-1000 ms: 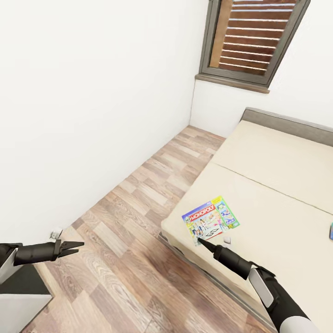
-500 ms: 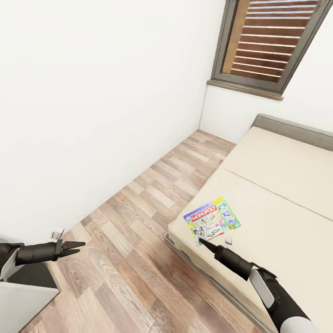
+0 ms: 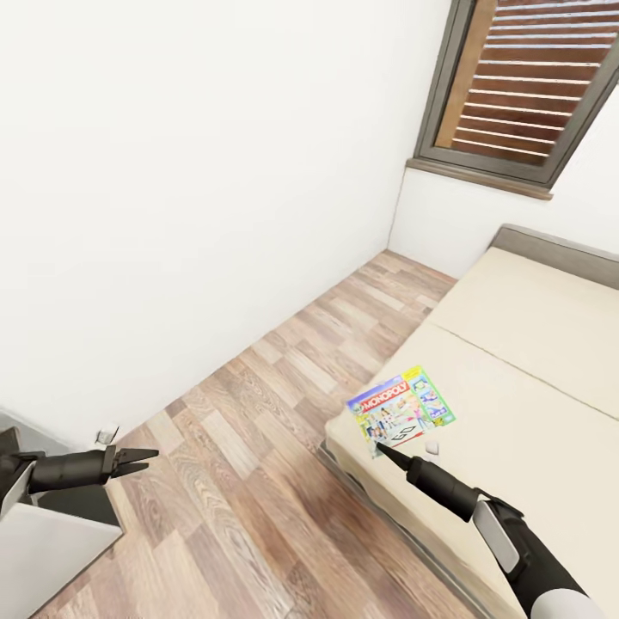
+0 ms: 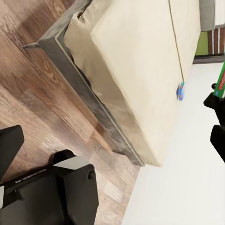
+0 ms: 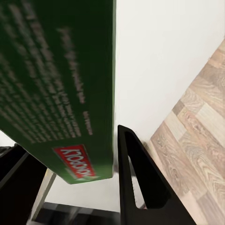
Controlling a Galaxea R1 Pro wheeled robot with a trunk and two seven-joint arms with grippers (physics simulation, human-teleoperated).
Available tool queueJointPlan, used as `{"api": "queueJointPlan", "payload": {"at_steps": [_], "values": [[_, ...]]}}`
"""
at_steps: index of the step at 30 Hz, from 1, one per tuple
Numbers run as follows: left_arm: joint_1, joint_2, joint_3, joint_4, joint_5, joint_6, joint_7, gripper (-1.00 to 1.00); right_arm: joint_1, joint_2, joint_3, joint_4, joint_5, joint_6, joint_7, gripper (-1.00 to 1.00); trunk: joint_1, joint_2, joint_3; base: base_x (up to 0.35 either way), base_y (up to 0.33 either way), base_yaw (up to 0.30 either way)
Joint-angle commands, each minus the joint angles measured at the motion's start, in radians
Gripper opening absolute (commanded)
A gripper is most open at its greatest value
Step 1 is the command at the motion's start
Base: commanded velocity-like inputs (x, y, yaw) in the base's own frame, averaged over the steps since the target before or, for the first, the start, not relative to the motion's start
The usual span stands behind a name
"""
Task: Put all the toys in the child's room - the three board games (two on the bed and one on the table), the two jigsaw puzzles on the table, and the tennis ball on the table - inside the toy box on the table in the child's room.
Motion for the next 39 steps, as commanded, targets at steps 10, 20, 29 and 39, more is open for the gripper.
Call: {"api": "queueJointPlan", "payload": {"at_steps": [10,20,29,39], "values": [[-0.001,0.000,0.001,0.000,-0.001,0.009,-0.006,1.00,-0.001,-0.003,-0.004,0.005,-0.006,-0.010,0.018,-1.00,0.001,-0.002,0.014,0.000,0.000,0.154],[-0.001,0.000,0.000,0.000,-0.001,0.010,-0.005,1.00,0.000,-0.003,-0.005,0.006,-0.006,-0.022,0.022,-1.00,0.001,-0.002,0.029,0.000,0.000,0.154],[-0.001,0.000,0.000,0.000,-0.001,0.010,-0.005,1.00,0.000,-0.003,-0.005,0.006,-0.006,-0.022,0.023,-1.00,0.001,-0.002,0.042,0.000,0.000,0.154],[-0.001,0.000,0.000,0.000,-0.001,0.009,-0.005,1.00,0.000,-0.003,-0.005,0.013,-0.006,-0.022,0.024,-1.00,0.001,-0.002,0.057,0.000,0.000,0.154]]}}
